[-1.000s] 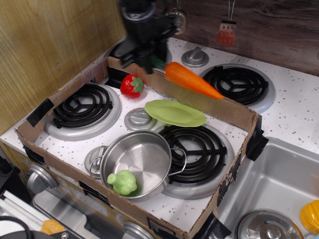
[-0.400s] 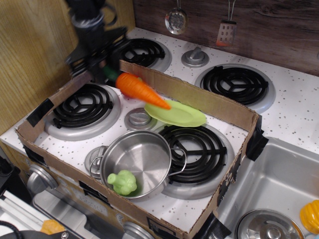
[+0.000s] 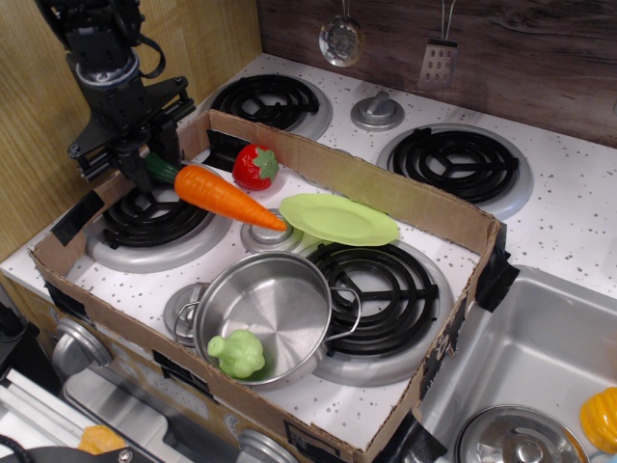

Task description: Take carrot off plate

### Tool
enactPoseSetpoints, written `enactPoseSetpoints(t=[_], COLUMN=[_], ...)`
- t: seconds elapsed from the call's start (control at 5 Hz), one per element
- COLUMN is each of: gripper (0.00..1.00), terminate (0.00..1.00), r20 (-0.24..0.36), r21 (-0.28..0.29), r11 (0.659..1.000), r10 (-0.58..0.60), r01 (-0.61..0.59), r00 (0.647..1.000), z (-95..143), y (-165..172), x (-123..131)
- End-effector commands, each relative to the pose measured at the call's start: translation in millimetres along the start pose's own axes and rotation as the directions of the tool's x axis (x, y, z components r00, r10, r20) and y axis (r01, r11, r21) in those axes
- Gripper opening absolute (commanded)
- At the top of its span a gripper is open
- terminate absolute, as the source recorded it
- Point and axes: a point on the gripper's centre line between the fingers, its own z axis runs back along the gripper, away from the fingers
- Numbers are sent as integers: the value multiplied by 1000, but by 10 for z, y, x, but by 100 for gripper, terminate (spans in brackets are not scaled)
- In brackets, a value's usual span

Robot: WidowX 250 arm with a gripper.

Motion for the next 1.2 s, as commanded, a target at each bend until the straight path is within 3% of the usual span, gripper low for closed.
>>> enactPoseSetpoints(t=[0.0, 0.2, 0.4, 0.8, 1.0], gripper=[0, 100, 100, 100, 100], terminate=[0, 0, 0, 0, 0], r20=[38, 58, 80, 196, 234], r21=[27, 7, 5, 18, 22], r11=[999, 1000, 1000, 1000, 1000], r10=[42, 29, 17, -5, -10], r01=[-43, -30, -17, 2, 5], r00=[998, 998, 997, 981, 972], z=[-78, -122, -79, 429, 569], y=[207, 215, 168, -66, -156], x=[1, -38, -37, 38, 10])
